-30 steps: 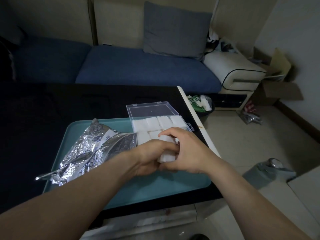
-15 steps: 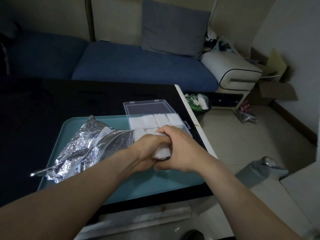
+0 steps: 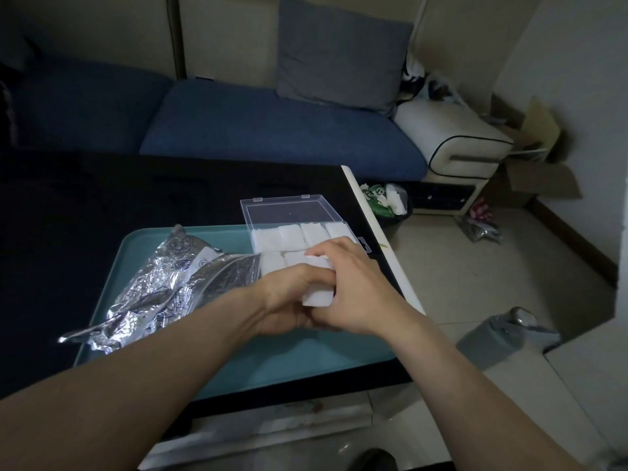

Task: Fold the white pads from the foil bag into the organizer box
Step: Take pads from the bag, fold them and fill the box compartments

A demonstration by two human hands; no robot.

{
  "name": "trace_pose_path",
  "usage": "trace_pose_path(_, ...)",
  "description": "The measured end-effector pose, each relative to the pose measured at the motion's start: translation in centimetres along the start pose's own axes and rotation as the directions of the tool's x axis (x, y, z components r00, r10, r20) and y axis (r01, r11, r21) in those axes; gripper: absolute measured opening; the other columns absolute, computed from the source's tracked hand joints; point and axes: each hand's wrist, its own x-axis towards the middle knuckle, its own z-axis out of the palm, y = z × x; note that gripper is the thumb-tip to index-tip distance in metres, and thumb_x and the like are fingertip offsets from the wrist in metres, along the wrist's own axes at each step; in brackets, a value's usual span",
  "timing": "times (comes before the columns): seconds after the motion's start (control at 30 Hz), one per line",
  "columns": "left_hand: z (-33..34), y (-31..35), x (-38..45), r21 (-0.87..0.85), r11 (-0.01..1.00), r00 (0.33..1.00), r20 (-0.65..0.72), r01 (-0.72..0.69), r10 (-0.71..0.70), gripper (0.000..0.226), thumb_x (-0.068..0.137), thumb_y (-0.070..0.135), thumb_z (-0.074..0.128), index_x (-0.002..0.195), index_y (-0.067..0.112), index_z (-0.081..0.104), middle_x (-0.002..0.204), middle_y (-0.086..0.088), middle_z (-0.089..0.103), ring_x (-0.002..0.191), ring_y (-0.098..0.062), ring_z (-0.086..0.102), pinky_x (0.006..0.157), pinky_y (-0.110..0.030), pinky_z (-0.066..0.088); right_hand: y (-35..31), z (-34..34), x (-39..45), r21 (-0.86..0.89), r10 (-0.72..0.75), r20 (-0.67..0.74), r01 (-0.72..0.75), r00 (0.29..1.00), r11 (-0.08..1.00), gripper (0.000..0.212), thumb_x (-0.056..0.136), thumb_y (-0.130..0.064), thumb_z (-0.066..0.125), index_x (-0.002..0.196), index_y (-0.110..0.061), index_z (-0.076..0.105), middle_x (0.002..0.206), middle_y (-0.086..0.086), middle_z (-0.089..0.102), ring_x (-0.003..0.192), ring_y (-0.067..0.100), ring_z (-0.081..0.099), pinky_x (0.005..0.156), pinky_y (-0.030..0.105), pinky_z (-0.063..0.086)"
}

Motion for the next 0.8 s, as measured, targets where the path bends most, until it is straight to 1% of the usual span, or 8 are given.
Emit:
trace_pose_path(0.07,0.0,0.0,0.0,0.015,1.000,1.000,-0.003,-0.024,0.024,0.018,0.081,0.002,0.062,0.094,0.011,0.070,0.087,-0.010,0.069,0.077,-0.022,0.067,0.061,-0.030,0.052,-0.1,-0.3,-0.2,-0.012,0.016,0.006,-0.016,1.000,1.000,0.088,0.069,-0.036,0.085,0.145,-0.033,0.040,0.142,-0.009,0.034,0.124,0.018,0.039,0.108,0.041,0.037)
trace_pose_path(0.17,0.0,-0.2,0.1,0.016,0.998,0.997,-0.048,-0.067,0.068,0.038,0.069,-0.003,0.069,0.107,0.002,0.068,0.097,-0.018,0.067,0.085,-0.026,0.068,0.067,-0.032,0.054,0.0,-0.2,-0.1,-0.026,0.005,-0.009,-0.005,1.000,1.000,0.079,0.068,-0.037,0.084,0.138,-0.029,0.050,0.139,-0.009,0.038,0.124,0.017,0.039,0.108,0.041,0.038)
trace_pose_path(0.3,-0.2,-0.1,0.4,-0.010,0.995,0.988,-0.124,-0.098,0.096,0.037,0.080,-0.005,0.064,0.117,-0.009,0.061,0.098,-0.020,0.067,0.088,-0.029,0.067,0.066,-0.032,0.054,0.3,0.2,0.0,0.092,-0.042,-0.009,0.043,0.999,0.995,0.080,0.066,-0.030,0.085,0.137,-0.032,0.049,0.135,-0.008,0.042,0.124,0.016,0.041,0.106,0.041,0.041)
trace_pose_path(0.43,0.1,-0.2,0.3,0.043,0.997,0.995,-0.072,-0.069,0.072,0.024,0.083,0.000,0.062,0.106,0.005,0.067,0.096,-0.016,0.067,0.087,-0.025,0.066,0.070,-0.031,0.051,0.4,0.3,0.3,0.033,-0.020,-0.059,0.022,0.998,0.999,0.071,0.066,-0.035,0.084,0.130,-0.026,0.055,0.128,-0.008,0.050,0.119,0.016,0.047,0.103,0.042,0.043)
trace_pose_path(0.53,0.0,0.0,0.3,0.065,0.996,0.996,-0.068,-0.057,0.062,0.014,0.084,-0.003,0.061,0.095,0.003,0.065,0.084,-0.018,0.060,0.074,-0.024,0.061,0.064,-0.029,0.048,0.8,0.2,0.3,0.036,-0.026,-0.024,0.027,0.999,0.999,0.083,0.063,-0.042,0.087,0.135,-0.026,0.051,0.130,-0.008,0.048,0.120,0.016,0.046,0.103,0.041,0.043)
trace_pose_path(0.63,-0.4,0.1,0.1,0.228,0.974,0.998,-0.068,-0.003,0.019,0.010,0.088,0.001,0.062,0.080,0.006,0.061,0.068,-0.011,0.056,0.058,-0.018,0.053,0.055,-0.027,0.045,1.8,-0.7,0.0,0.174,-0.035,0.163,0.006,0.986,0.985,0.094,0.062,-0.038,0.092,0.143,-0.033,0.044,0.139,-0.013,0.047,0.127,0.008,0.045,0.106,0.031,0.043)
trace_pose_path(0.73,-0.9,0.1,-0.4,0.364,0.929,0.997,0.031,0.061,-0.078,0.014,0.094,0.009,0.061,0.081,0.007,0.058,0.058,-0.003,0.059,0.050,-0.014,0.051,0.049,-0.027,0.047,3.8,-1.7,0.0,0.431,-0.048,0.221,-0.053,0.974,0.901,0.061,0.070,-0.015,0.083,0.126,-0.026,0.062,0.125,-0.010,0.063,0.119,0.009,0.059,0.093,0.027,0.049)
trace_pose_path(0.8,-1.0,0.3,-0.6,0.437,0.897,0.990,0.084,0.065,-0.113,0.017,0.096,0.010,0.060,0.079,0.007,0.058,0.054,0.000,0.058,0.046,-0.012,0.047,0.046,-0.023,0.042,4.5,-1.9,-0.1,0.584,-0.038,0.230,-0.107,0.972,0.805,0.043,0.069,-0.011,0.072,0.110,-0.022,0.069,0.112,-0.003,0.071,0.107,0.013,0.067,0.087,0.031,0.054)
